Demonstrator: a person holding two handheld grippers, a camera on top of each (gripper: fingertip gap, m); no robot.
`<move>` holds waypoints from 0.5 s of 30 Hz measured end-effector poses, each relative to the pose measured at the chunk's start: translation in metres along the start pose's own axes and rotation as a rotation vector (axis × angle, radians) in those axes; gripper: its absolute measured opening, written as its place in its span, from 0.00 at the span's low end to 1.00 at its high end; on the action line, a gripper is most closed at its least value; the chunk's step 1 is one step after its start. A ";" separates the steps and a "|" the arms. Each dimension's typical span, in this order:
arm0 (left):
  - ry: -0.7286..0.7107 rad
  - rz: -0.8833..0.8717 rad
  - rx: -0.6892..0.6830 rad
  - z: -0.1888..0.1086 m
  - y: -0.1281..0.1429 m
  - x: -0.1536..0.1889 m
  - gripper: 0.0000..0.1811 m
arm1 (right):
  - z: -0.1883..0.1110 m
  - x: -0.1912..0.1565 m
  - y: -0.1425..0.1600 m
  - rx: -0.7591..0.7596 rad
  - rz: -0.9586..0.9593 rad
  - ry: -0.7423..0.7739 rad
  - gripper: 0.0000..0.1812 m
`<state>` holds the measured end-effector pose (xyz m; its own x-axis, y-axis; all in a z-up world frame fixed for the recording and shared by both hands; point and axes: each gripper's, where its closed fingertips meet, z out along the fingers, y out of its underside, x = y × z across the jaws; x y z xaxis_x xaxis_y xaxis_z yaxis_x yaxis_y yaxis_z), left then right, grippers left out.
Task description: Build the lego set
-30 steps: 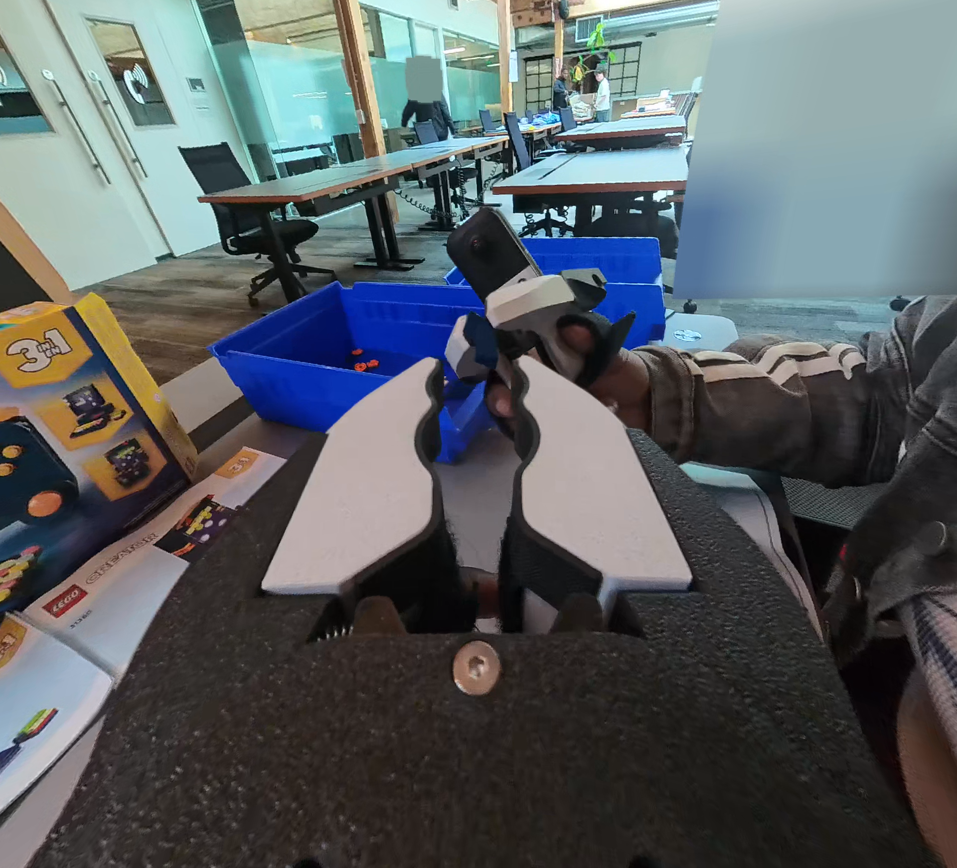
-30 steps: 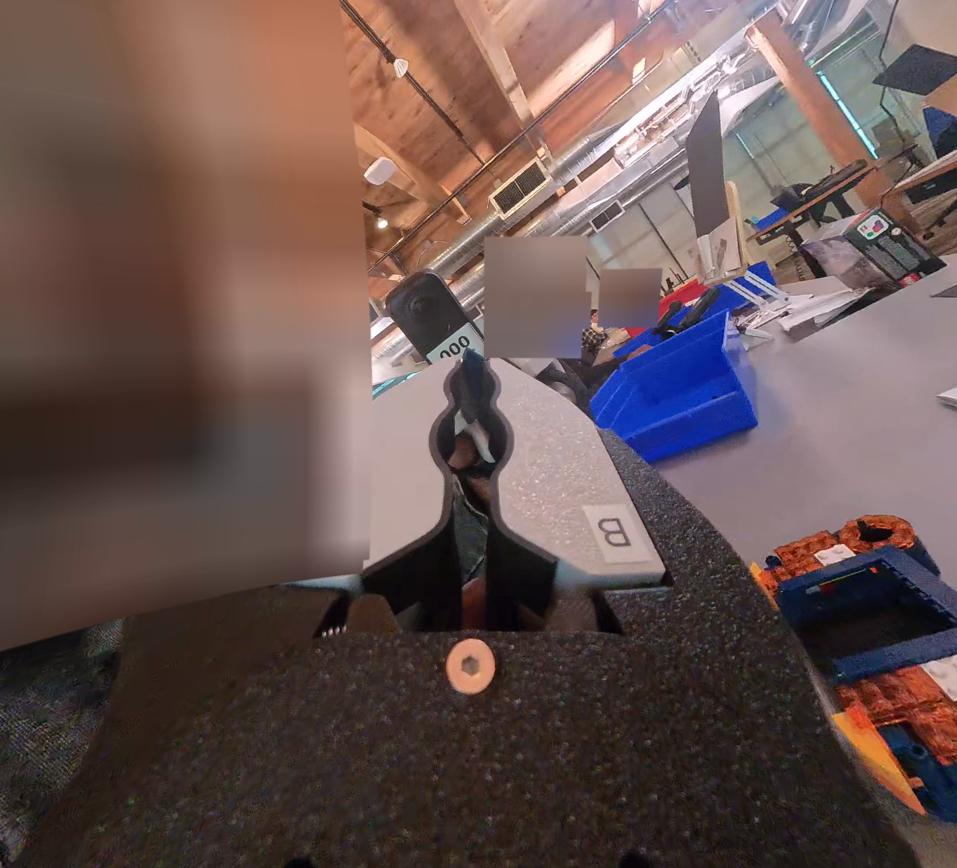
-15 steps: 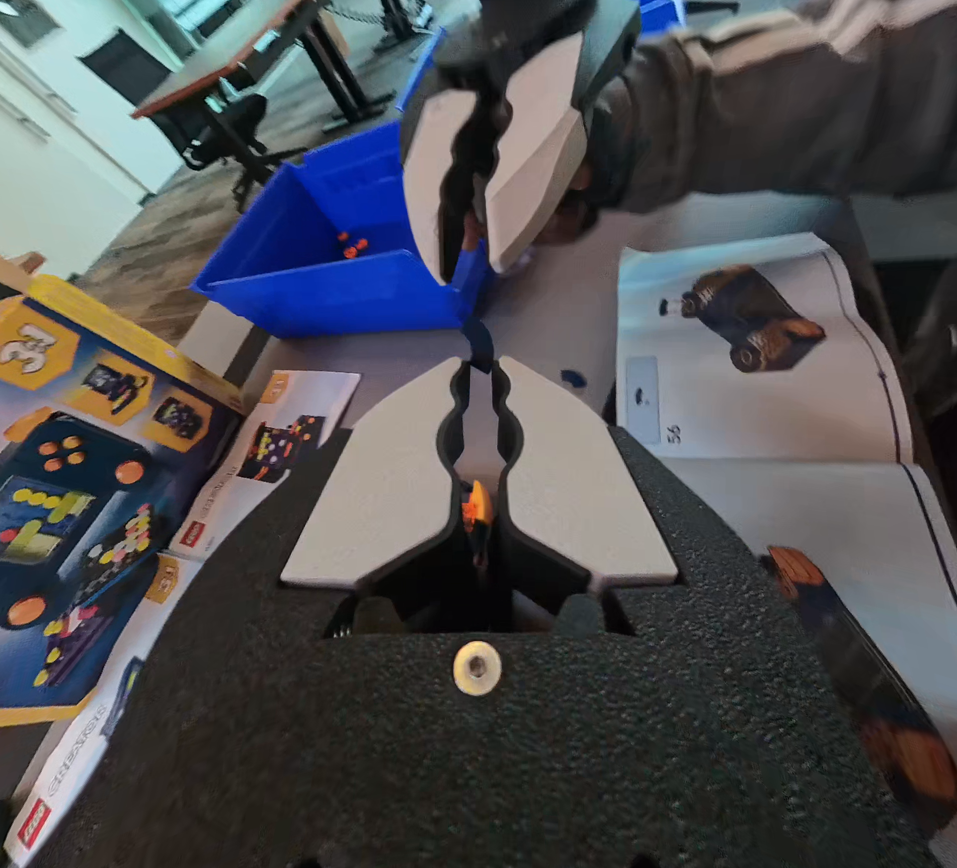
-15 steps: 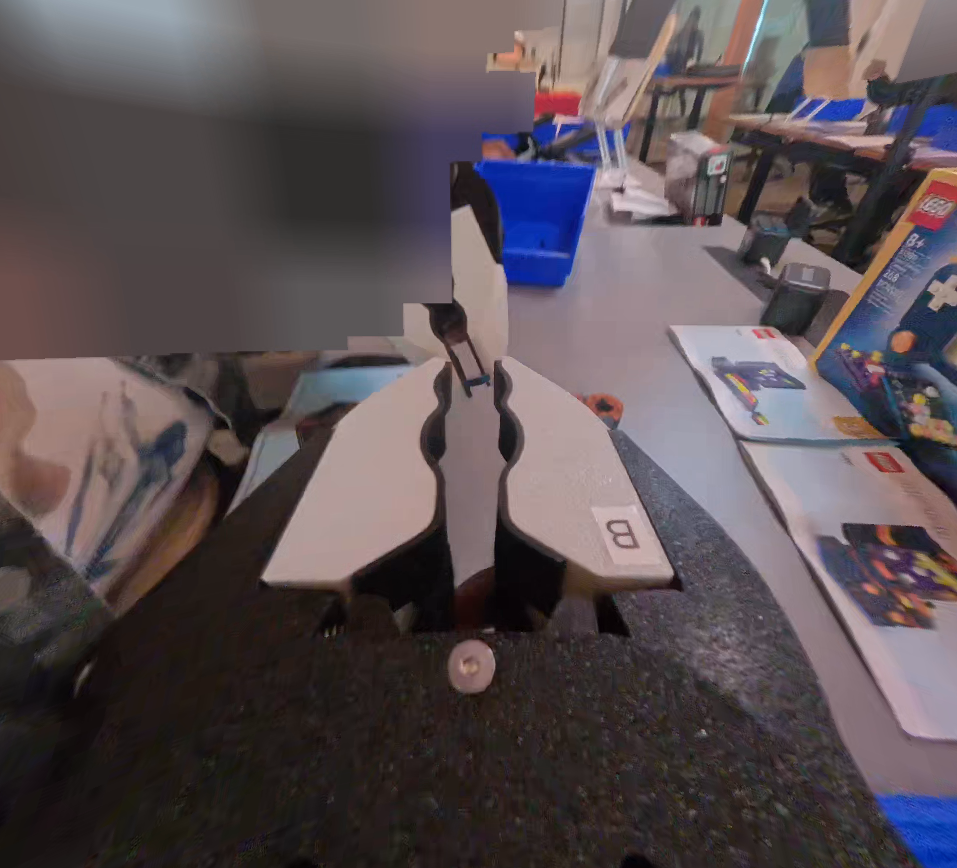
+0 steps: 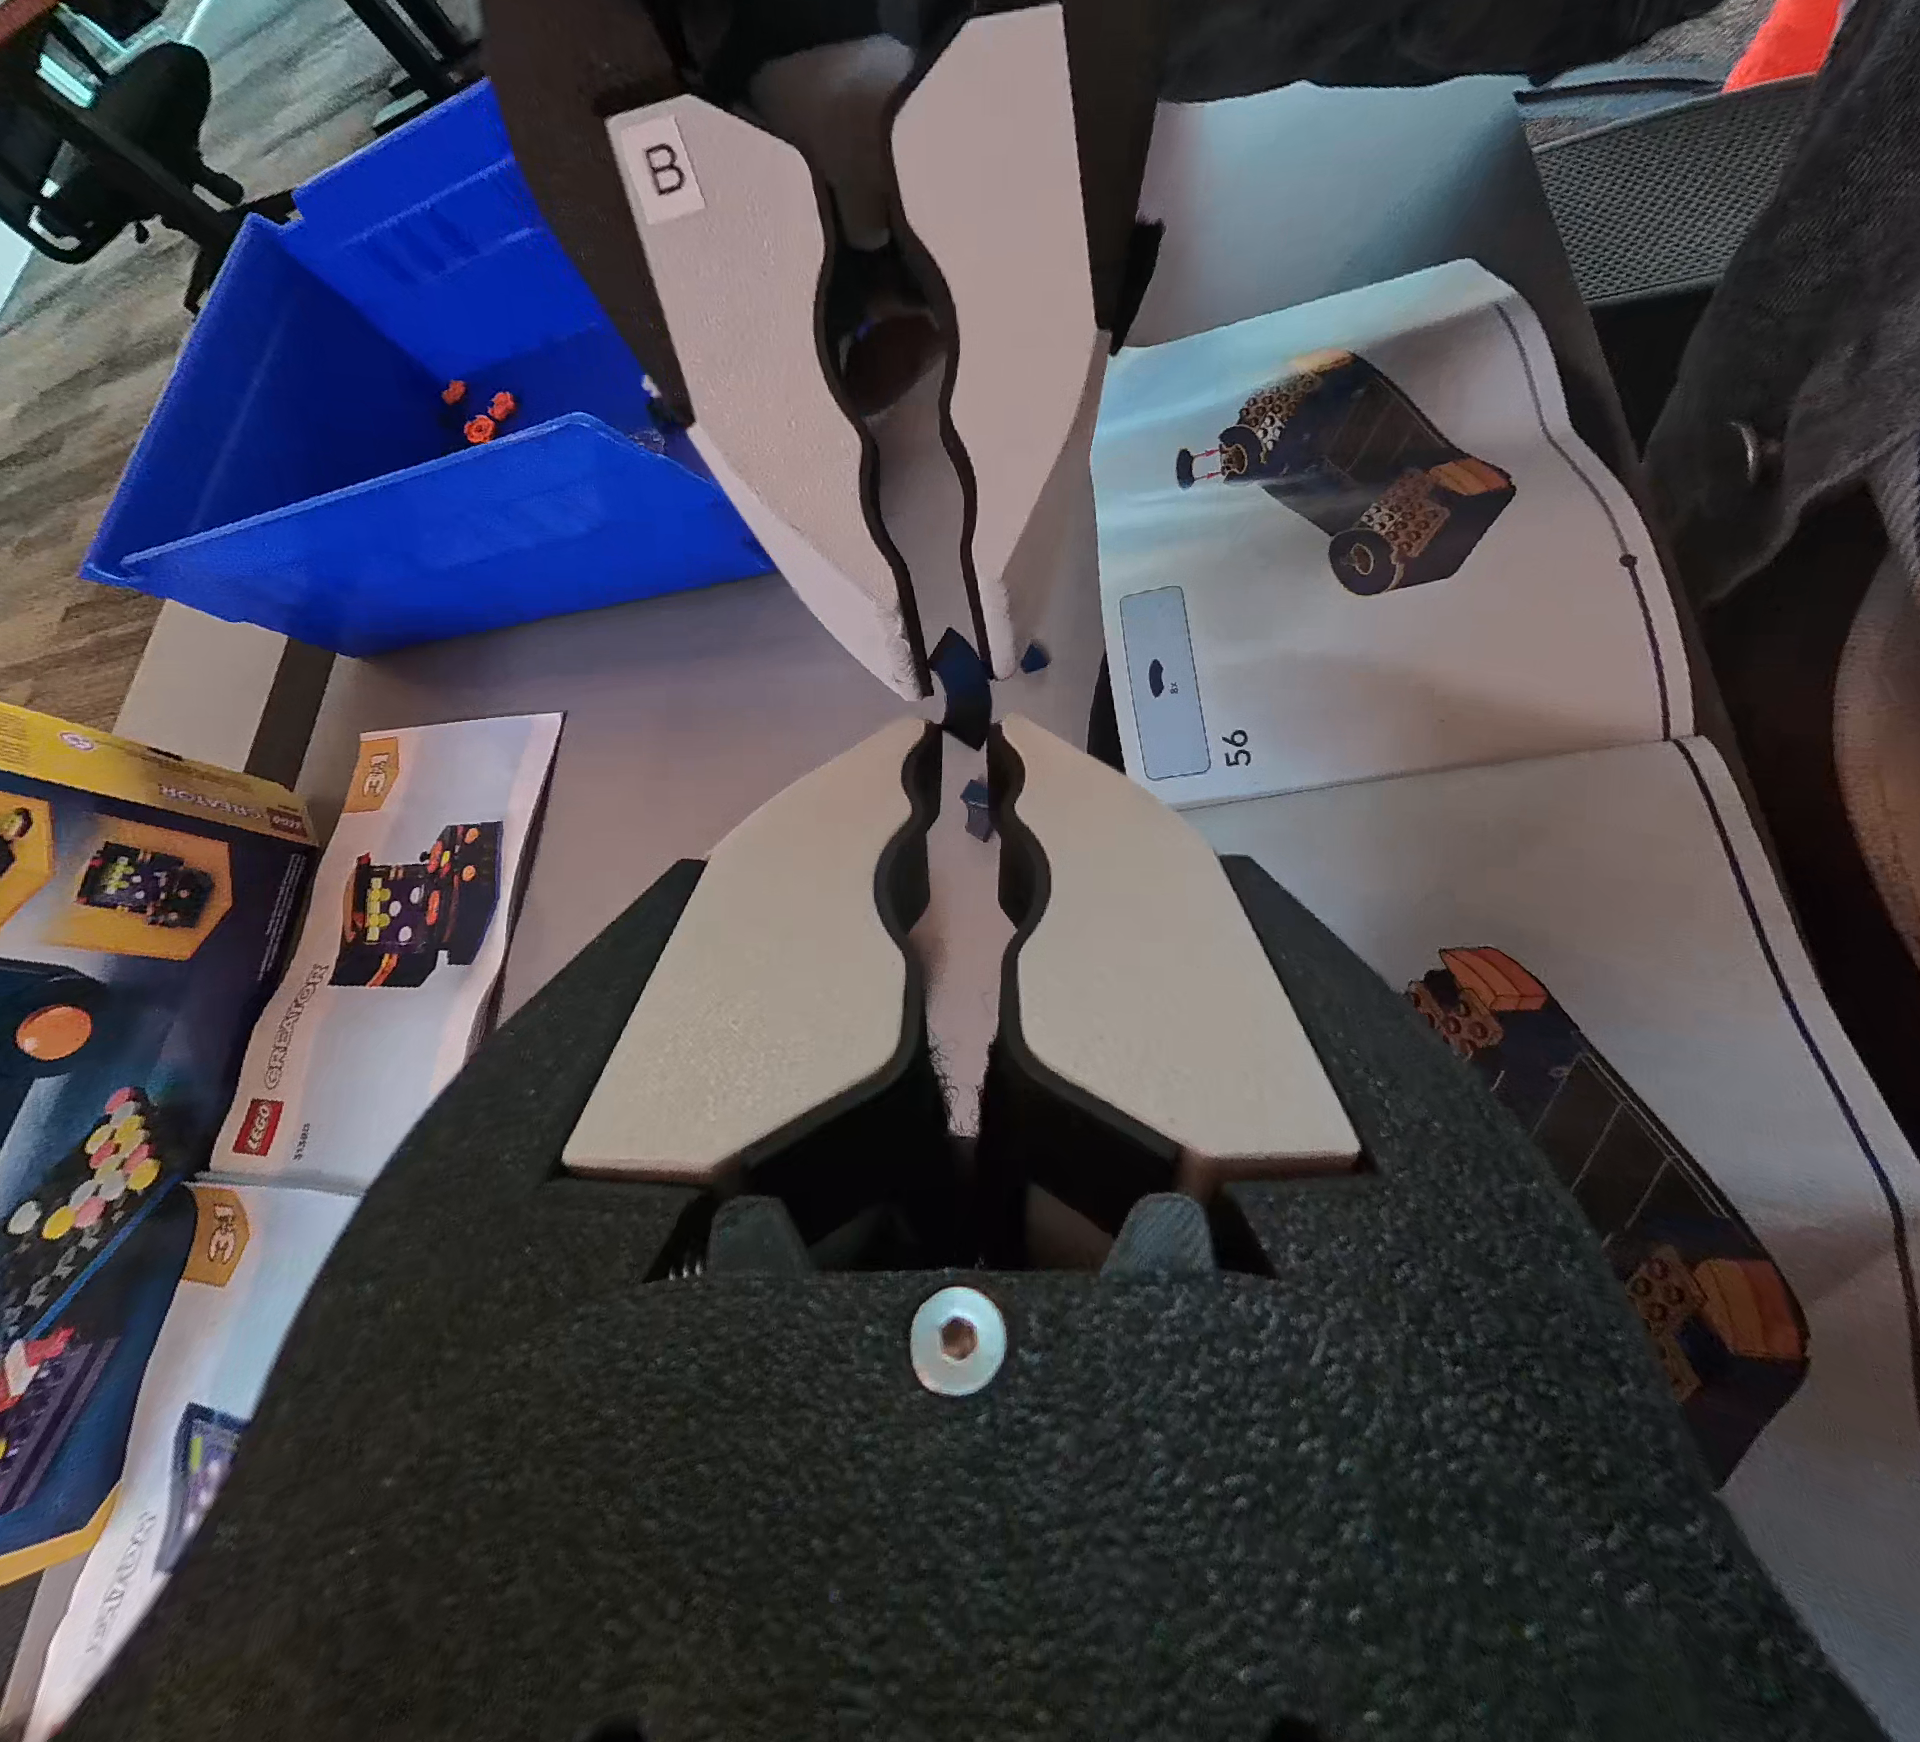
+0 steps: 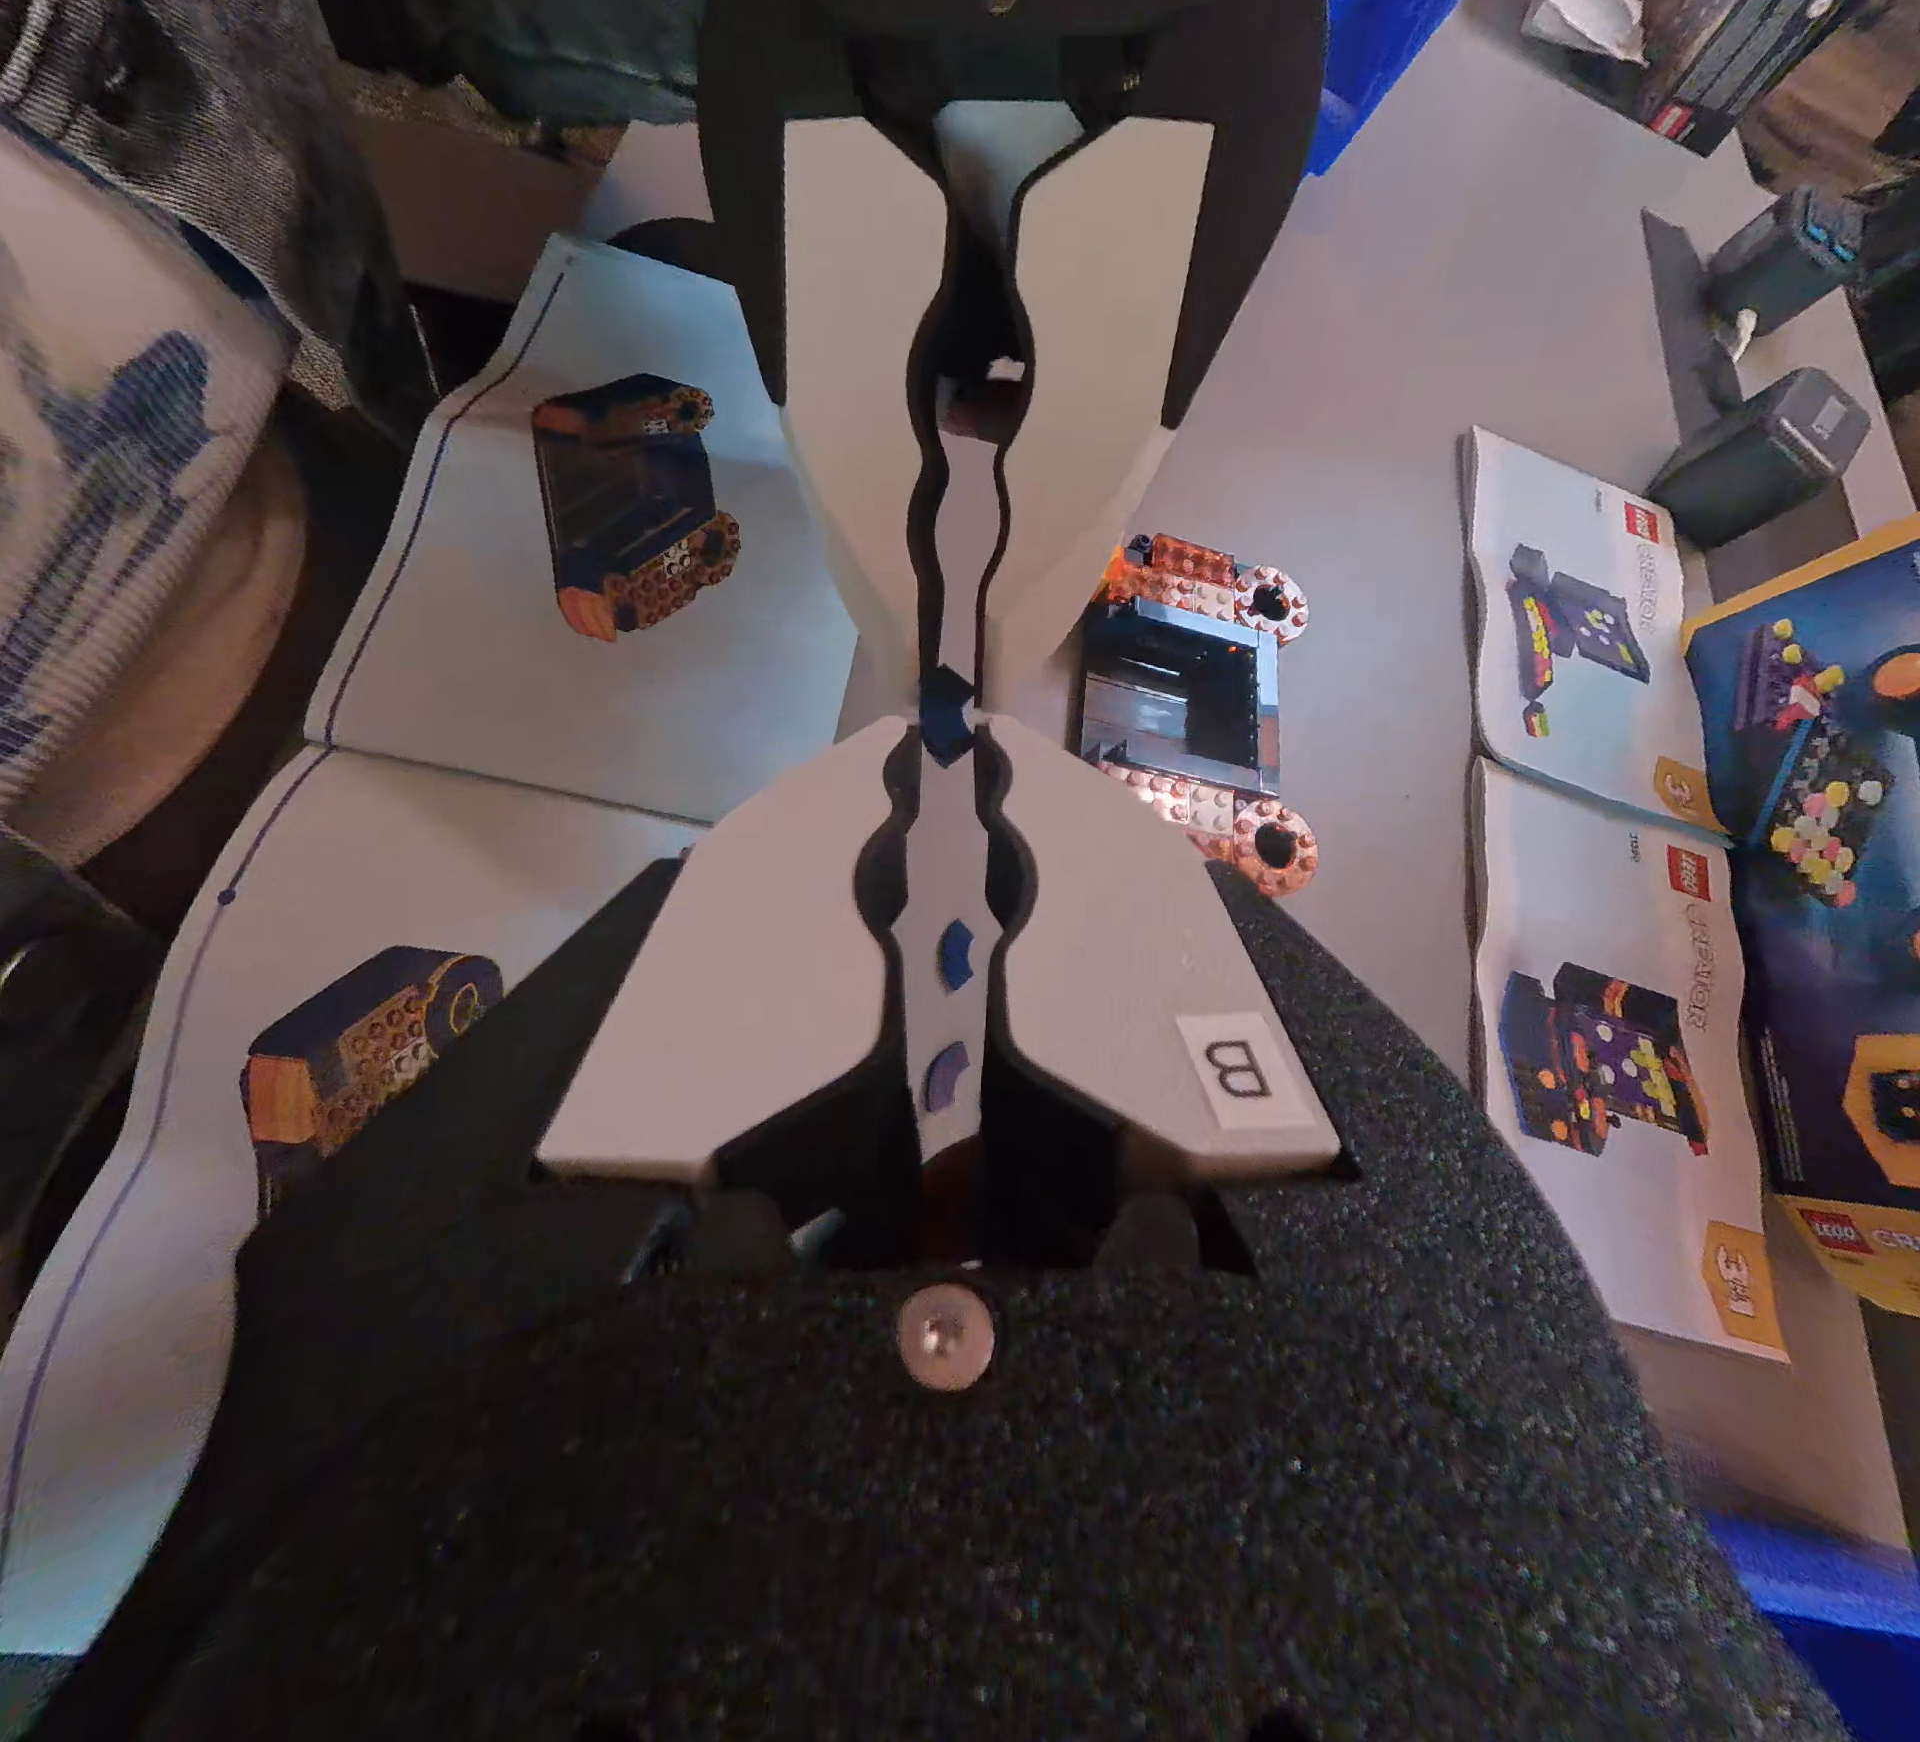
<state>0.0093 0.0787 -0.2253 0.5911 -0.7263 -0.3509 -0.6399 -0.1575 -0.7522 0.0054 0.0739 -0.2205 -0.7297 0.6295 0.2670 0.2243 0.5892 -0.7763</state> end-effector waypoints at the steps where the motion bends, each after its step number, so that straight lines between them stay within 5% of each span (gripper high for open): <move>1: -0.015 -0.011 0.001 0.000 0.001 -0.003 0.05 | -0.001 0.002 0.004 -0.008 0.011 0.014 0.05; 9: -0.265 -0.227 0.136 -0.039 0.020 -0.033 0.11 | 0.017 -0.012 0.099 -0.228 0.338 -0.021 0.05; 15: -0.409 -0.298 0.139 -0.069 0.047 -0.038 0.10 | 0.027 -0.015 0.126 -0.310 0.386 -0.056 0.06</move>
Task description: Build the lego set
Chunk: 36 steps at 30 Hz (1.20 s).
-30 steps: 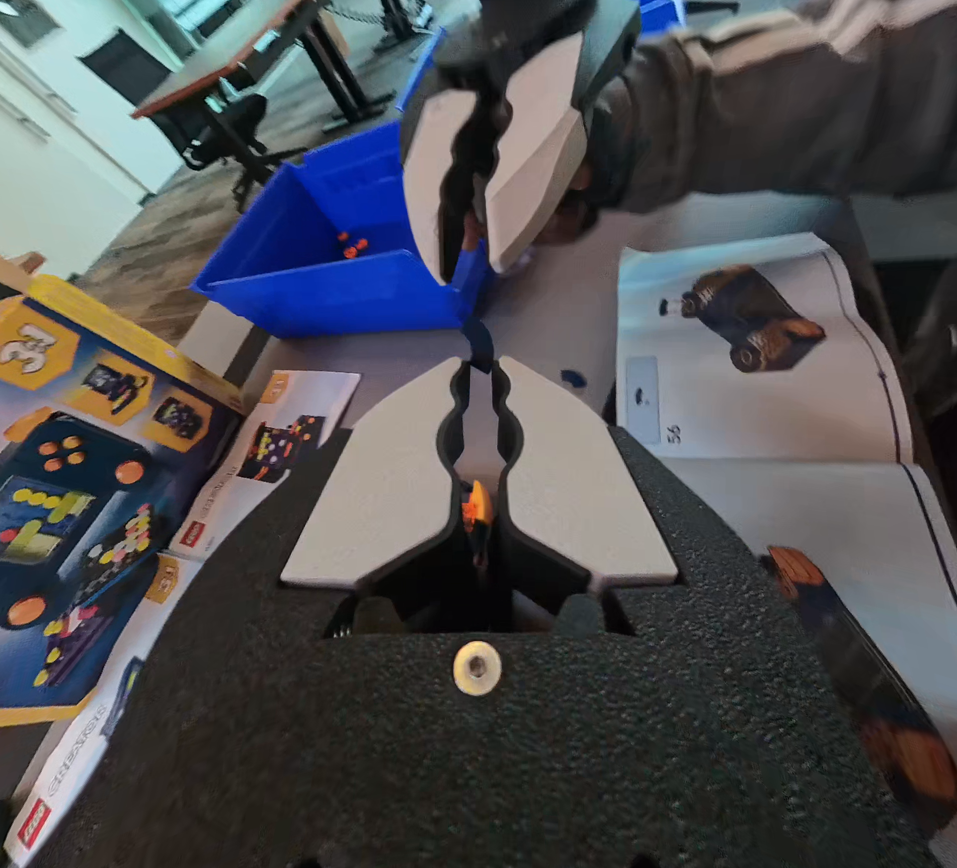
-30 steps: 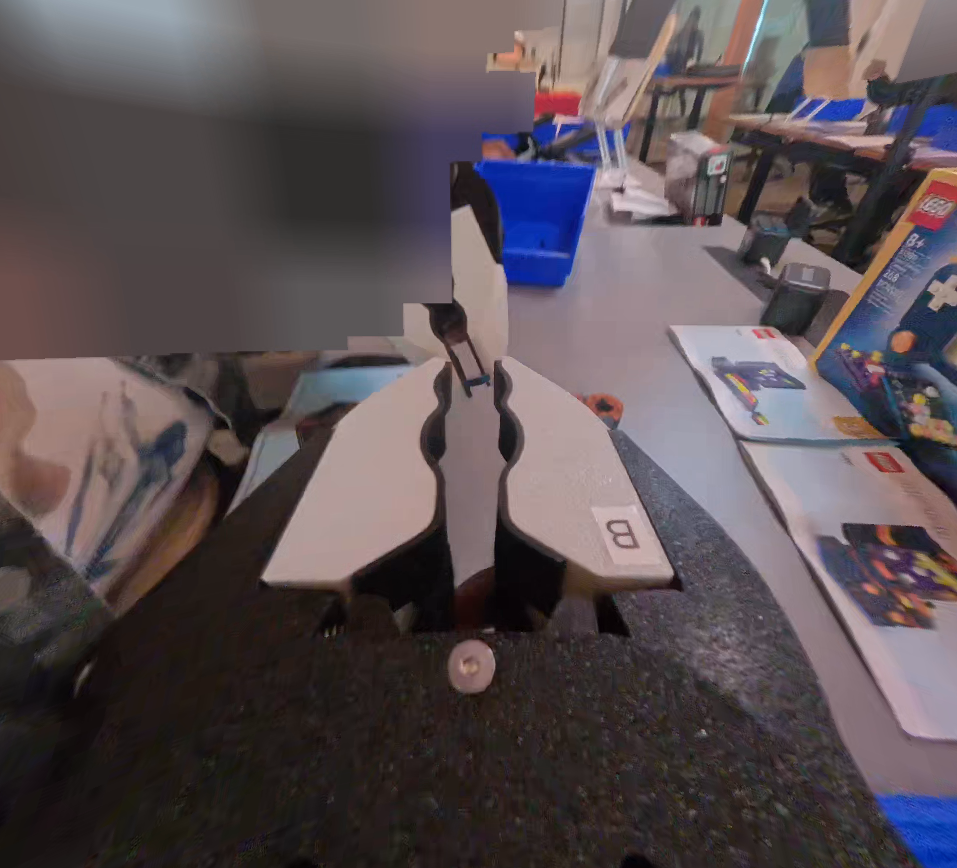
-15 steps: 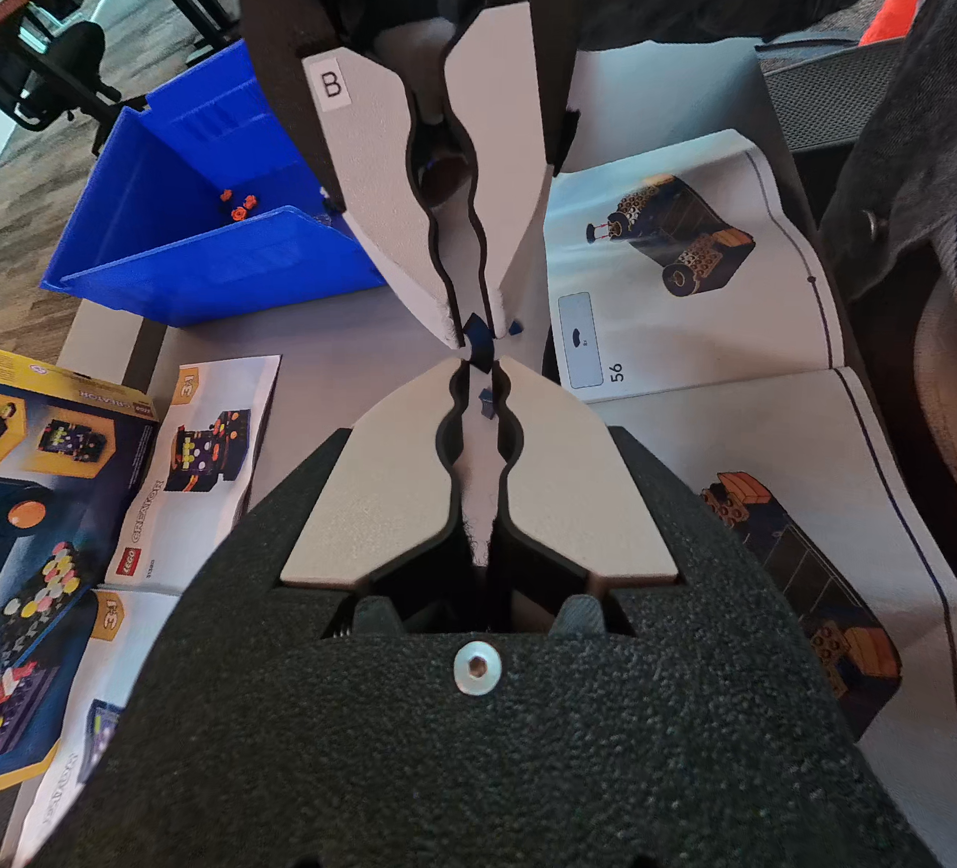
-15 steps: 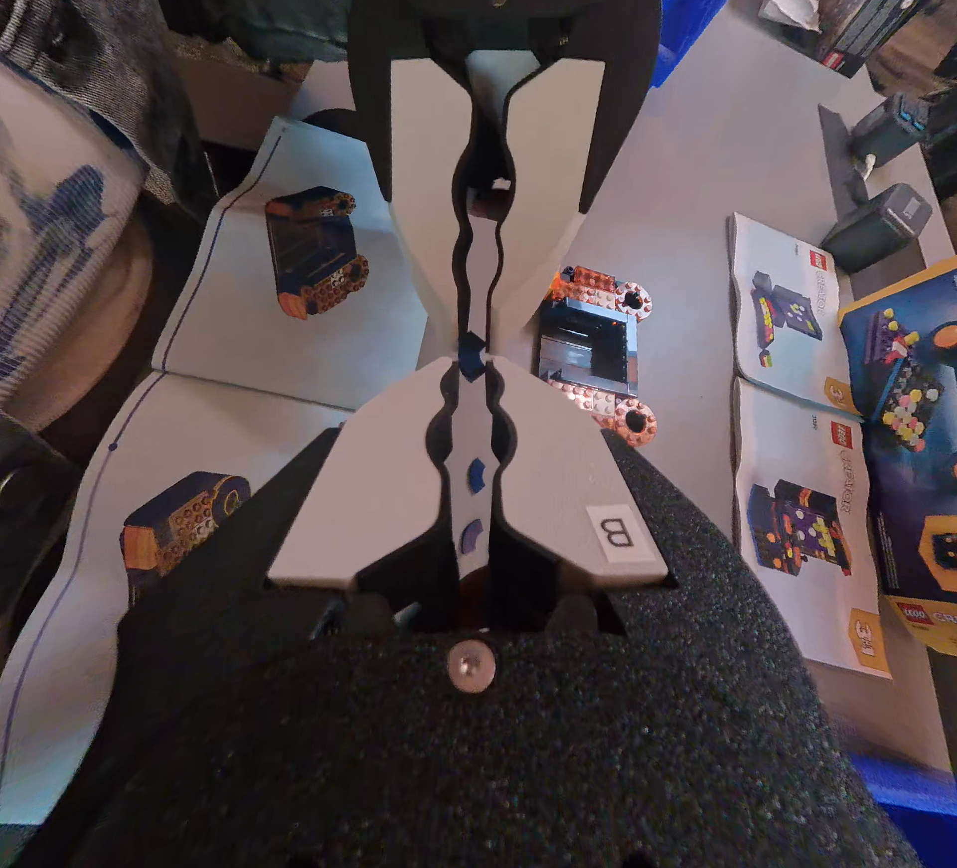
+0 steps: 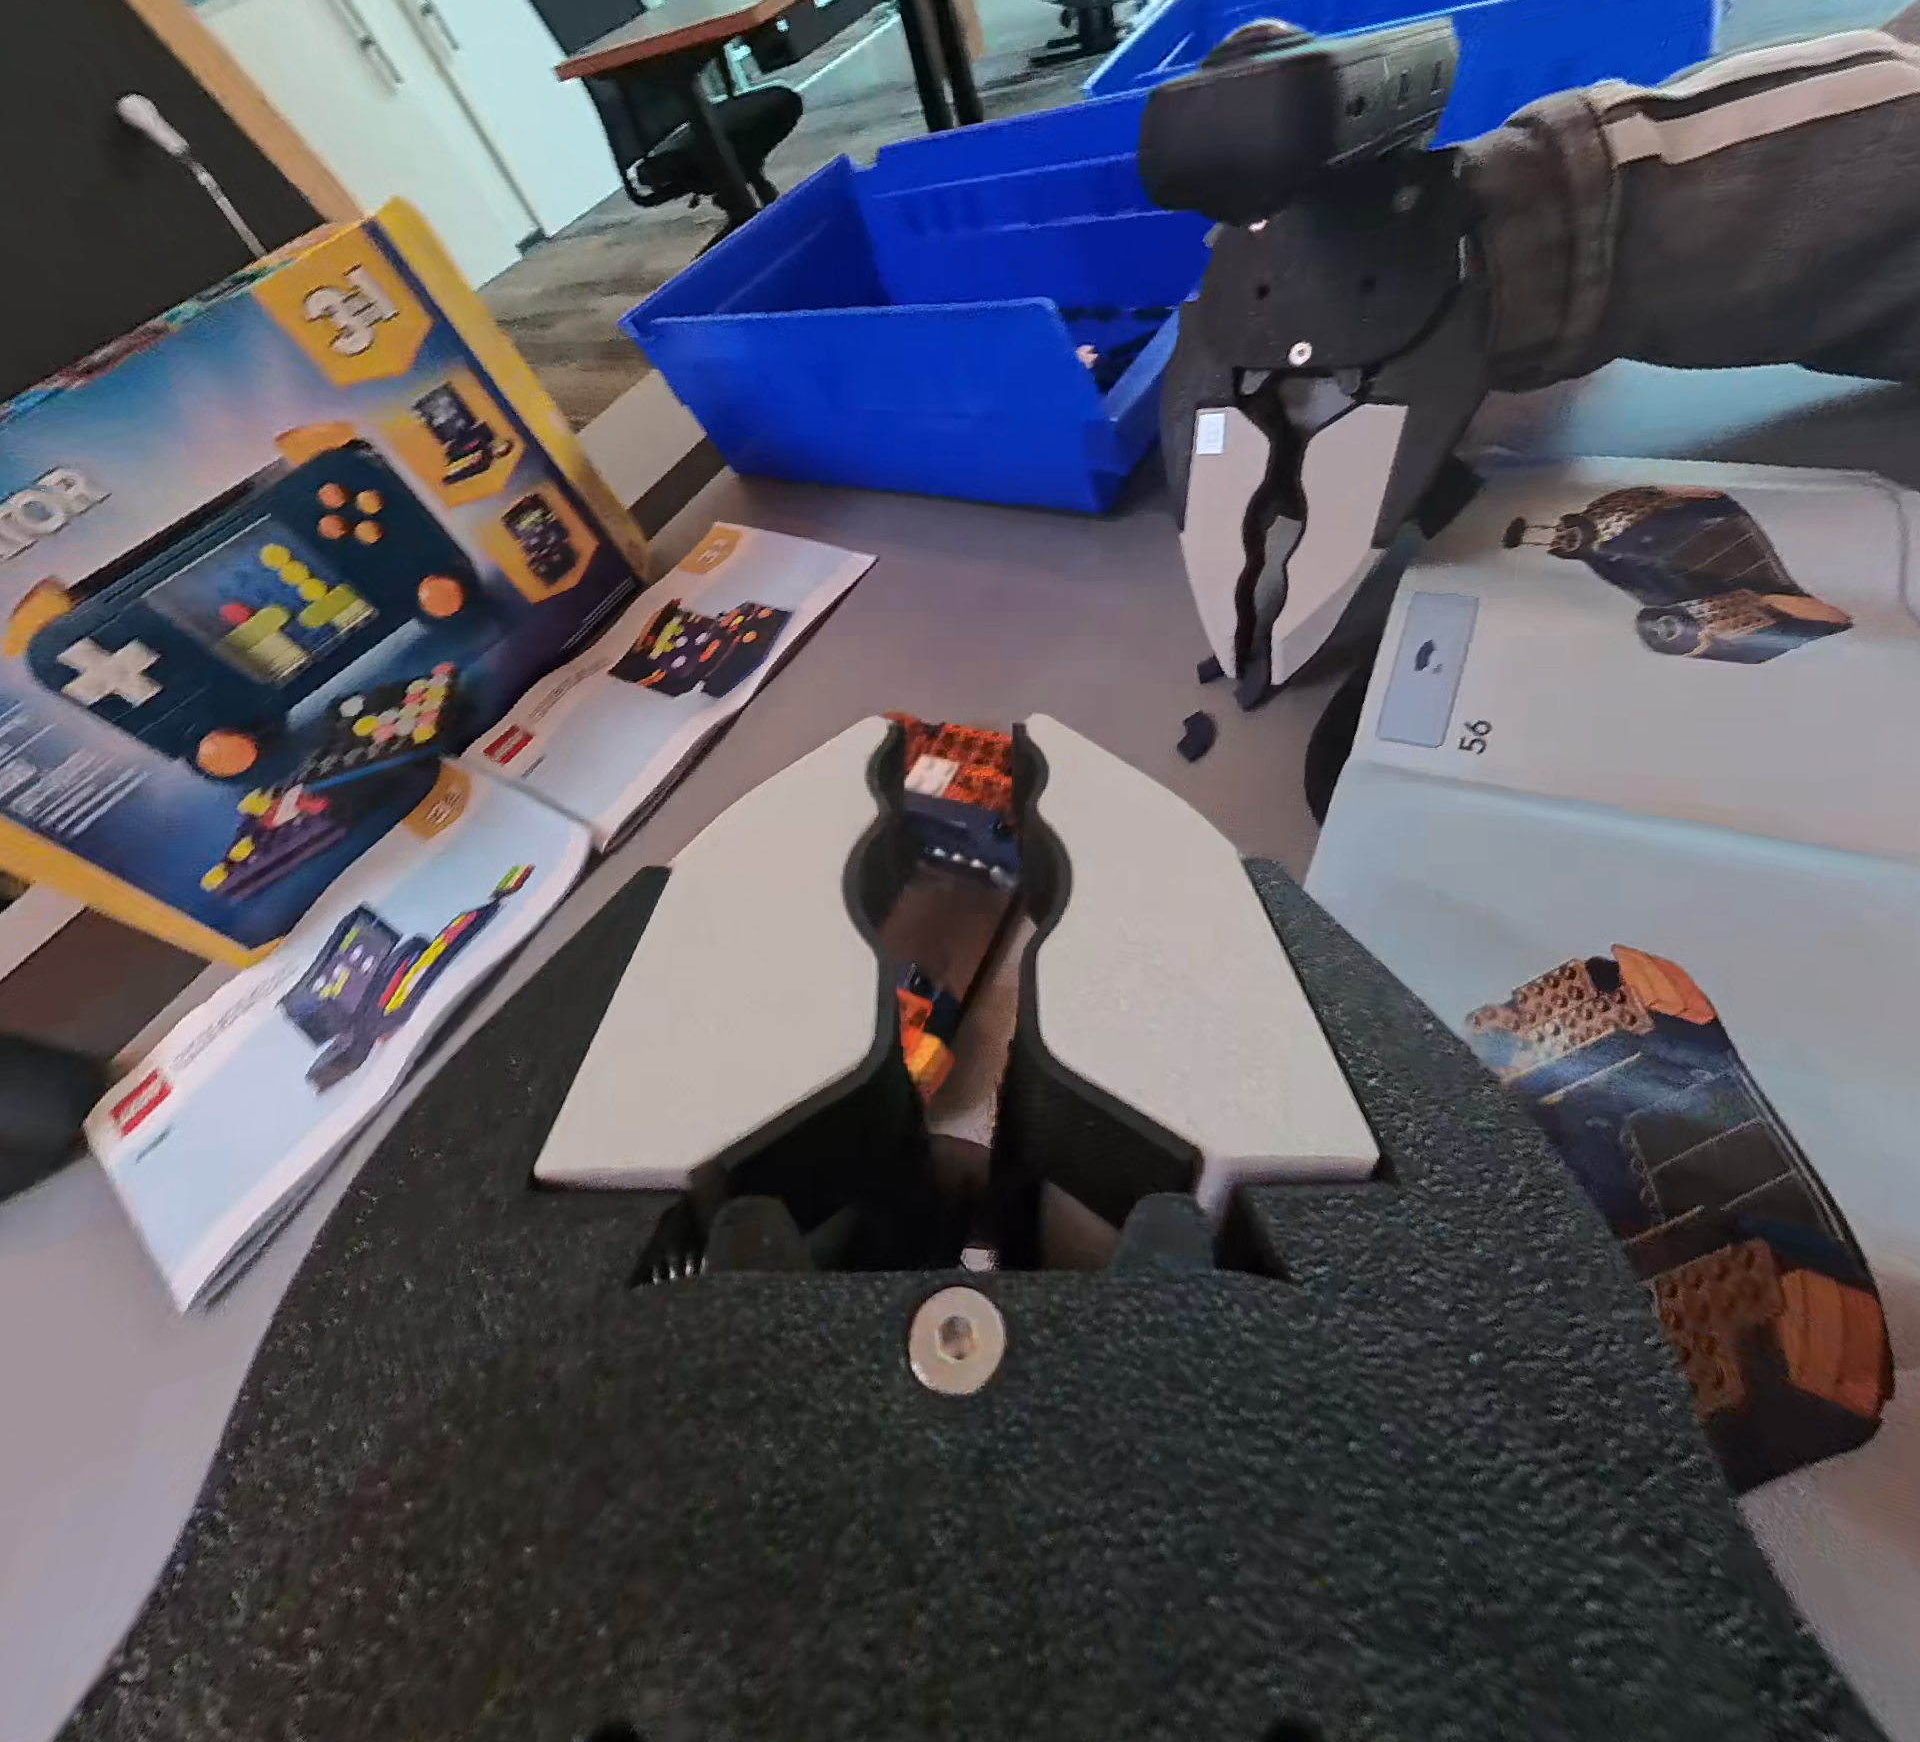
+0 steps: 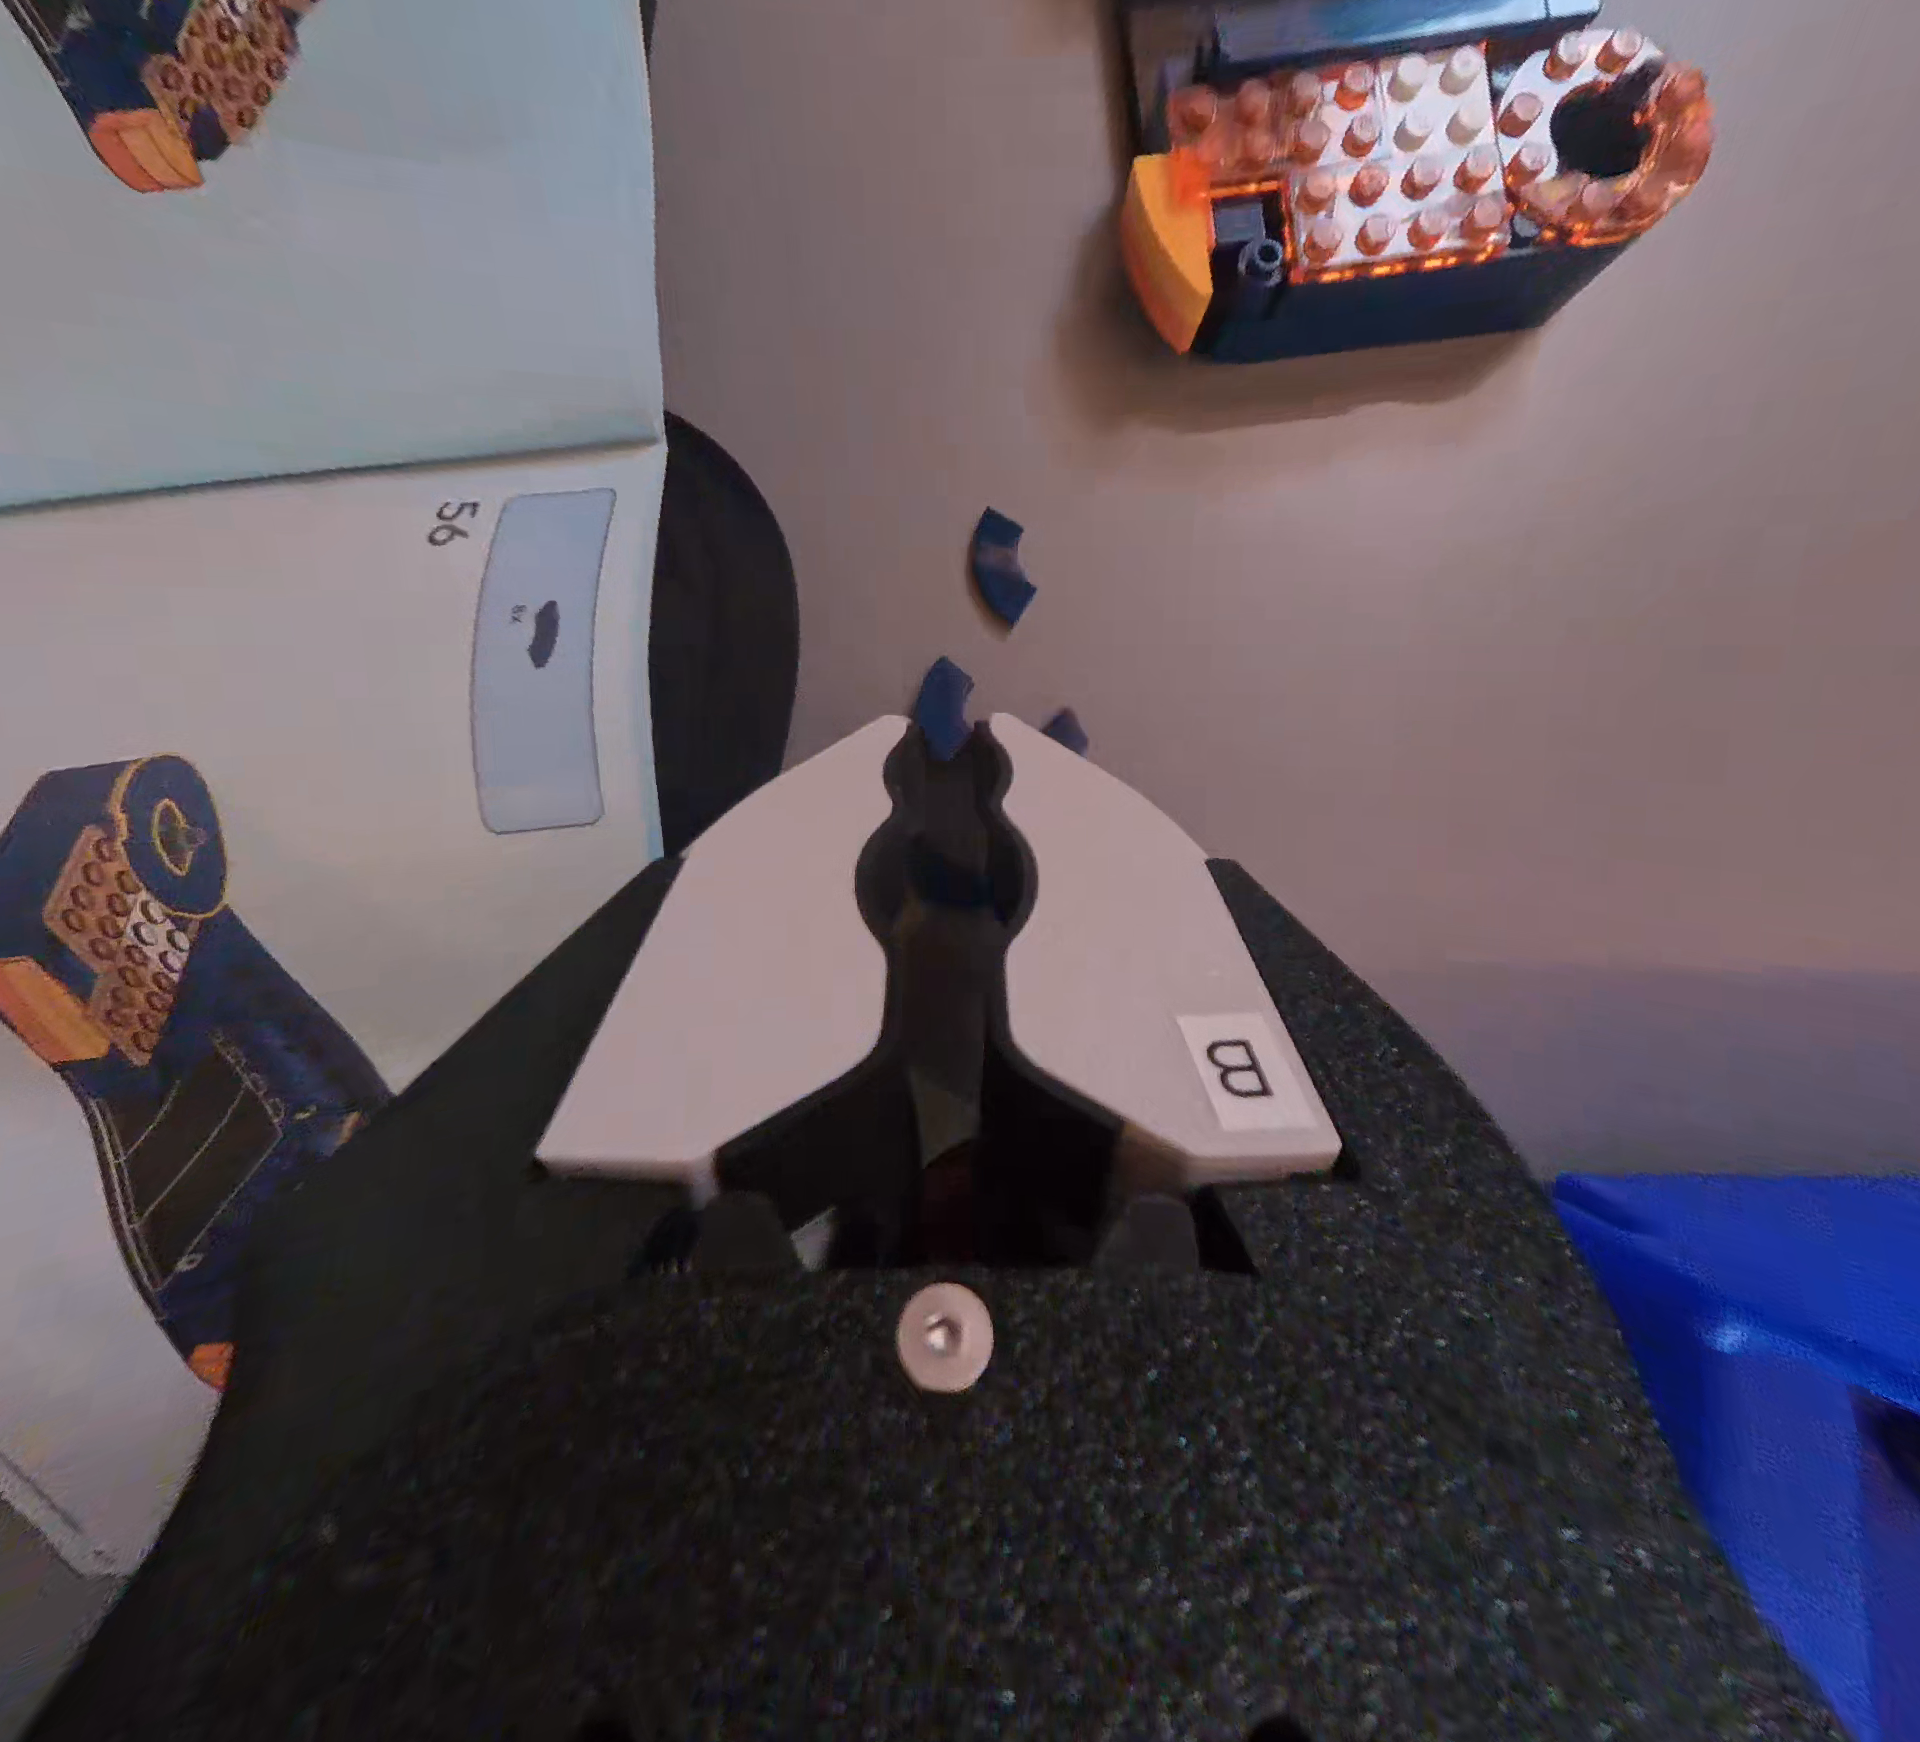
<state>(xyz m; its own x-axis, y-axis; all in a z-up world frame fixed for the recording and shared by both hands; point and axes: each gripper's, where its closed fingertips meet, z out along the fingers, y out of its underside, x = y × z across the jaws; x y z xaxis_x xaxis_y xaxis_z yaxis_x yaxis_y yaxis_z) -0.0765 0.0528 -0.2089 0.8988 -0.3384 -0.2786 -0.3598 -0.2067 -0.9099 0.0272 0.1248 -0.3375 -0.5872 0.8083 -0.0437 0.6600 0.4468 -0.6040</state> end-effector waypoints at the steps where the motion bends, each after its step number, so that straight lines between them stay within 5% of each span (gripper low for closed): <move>1: -0.018 -0.011 -0.001 -0.004 0.003 -0.004 0.10 | 0.000 0.000 -0.001 0.005 0.003 -0.010 0.05; 11: -0.183 -0.103 0.000 -0.035 0.033 -0.041 0.11 | -0.031 0.005 -0.013 0.075 0.017 0.039 0.09; 15: -0.301 -0.116 0.061 -0.050 0.052 -0.065 0.11 | -0.116 0.044 -0.013 0.148 0.080 0.338 0.09; 18: -0.331 -0.162 0.159 -0.057 0.061 -0.073 0.11 | -0.203 0.088 0.011 0.176 0.257 0.665 0.08; 20: -0.319 -0.189 0.232 -0.057 0.061 -0.073 0.11 | -0.230 0.104 0.034 0.134 0.395 0.722 0.07; 26: -0.288 -0.205 0.297 -0.049 0.061 -0.070 0.11 | -0.198 0.132 0.093 -0.263 0.456 0.580 0.07; 30: -0.268 -0.201 0.293 -0.045 0.063 -0.066 0.11 | -0.151 0.133 0.077 -0.189 0.396 0.327 0.03; 36: -0.271 -0.220 0.318 -0.048 0.062 -0.068 0.11 | -0.171 0.155 0.124 -0.546 0.441 0.487 0.01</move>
<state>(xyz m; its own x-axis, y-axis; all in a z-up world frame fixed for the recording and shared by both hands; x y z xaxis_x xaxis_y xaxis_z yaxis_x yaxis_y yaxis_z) -0.1719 0.0194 -0.2315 0.9933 -0.0574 -0.1003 -0.0969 0.0587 -0.9936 0.0980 0.3716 -0.2831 -0.0386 0.9706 0.2377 0.9877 0.0732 -0.1384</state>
